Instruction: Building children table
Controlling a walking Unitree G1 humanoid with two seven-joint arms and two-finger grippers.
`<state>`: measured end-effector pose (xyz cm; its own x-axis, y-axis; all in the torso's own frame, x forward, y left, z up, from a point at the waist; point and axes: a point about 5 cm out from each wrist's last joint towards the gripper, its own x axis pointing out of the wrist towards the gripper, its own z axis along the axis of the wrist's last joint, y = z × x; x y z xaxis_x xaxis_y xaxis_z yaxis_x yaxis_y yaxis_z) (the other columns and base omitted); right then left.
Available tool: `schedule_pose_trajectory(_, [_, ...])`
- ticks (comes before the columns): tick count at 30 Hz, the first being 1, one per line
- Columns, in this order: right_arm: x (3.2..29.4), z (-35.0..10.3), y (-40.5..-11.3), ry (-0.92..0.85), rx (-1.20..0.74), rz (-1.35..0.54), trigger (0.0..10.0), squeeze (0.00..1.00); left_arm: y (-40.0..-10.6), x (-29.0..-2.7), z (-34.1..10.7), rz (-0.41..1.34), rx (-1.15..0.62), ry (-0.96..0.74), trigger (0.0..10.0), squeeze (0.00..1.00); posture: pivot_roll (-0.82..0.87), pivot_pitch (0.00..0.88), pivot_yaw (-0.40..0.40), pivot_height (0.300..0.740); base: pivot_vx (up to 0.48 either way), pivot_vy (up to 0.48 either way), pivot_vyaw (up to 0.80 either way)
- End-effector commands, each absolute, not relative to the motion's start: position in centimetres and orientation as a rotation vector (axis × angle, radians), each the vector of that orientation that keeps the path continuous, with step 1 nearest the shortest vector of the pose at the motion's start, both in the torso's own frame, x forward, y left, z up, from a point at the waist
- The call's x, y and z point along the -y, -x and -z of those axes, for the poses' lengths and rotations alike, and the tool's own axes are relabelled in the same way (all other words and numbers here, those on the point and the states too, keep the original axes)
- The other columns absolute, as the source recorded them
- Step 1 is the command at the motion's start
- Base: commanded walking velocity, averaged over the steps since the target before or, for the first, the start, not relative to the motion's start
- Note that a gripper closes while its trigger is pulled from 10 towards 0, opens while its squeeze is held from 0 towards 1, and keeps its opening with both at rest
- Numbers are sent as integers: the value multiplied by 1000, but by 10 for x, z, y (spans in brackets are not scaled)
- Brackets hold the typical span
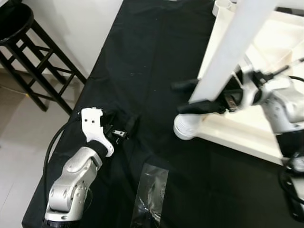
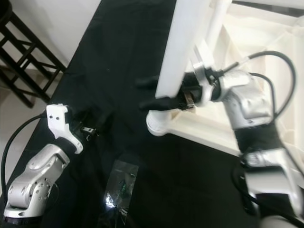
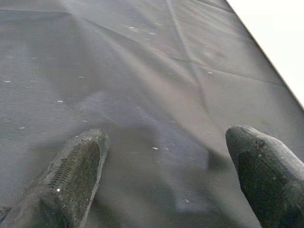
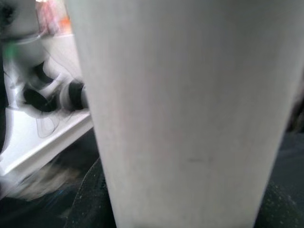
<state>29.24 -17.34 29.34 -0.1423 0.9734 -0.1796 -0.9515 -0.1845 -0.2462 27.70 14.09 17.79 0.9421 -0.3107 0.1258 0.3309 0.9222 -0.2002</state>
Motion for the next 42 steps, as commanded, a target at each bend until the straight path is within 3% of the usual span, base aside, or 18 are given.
schedule_pose_trajectory(1, [172, -225, -277, 198, -326, -1825, 10000, 0, -276, -148, -165, 293, 40, 227, 10000, 0, 59, 342, 29, 740, 0, 0, 0])
schedule_pose_trajectory(3, [172, -225, -277, 198, -326, -1825, 10000, 0, -276, -148, -165, 293, 40, 227, 10000, 0, 59, 342, 29, 740, 0, 0, 0])
schedule_pose_trajectory(8, [165, -220, -242, 175, -383, -1940, 10000, 0, -279, -150, -166, 286, 51, 227, 10000, 0, 53, 335, 27, 740, 0, 0, 0])
schedule_pose_trajectory(18, [161, -221, -223, 135, -350, -1990, 10000, 0, -279, -152, -167, 285, 55, 223, 10000, 0, 52, 330, 31, 740, 0, 0, 0])
schedule_pose_trajectory(21, [158, -213, -242, 218, -243, -1773, 10000, 0, -280, -152, -167, 285, 58, 220, 10000, 0, 53, 327, 34, 740, 0, 0, 0])
schedule_pose_trajectory(29, [159, -208, -260, 355, -99, -1518, 10000, 0, -281, -152, -168, 292, 61, 208, 10000, 0, 55, 324, 49, 740, 0, 0, 0])
schedule_pose_trajectory(42, [156, -208, -267, 406, -9, -1407, 10000, 0, -282, -150, -169, 300, 68, 205, 10000, 0, 55, 315, 44, 740, 0, 0, 0])
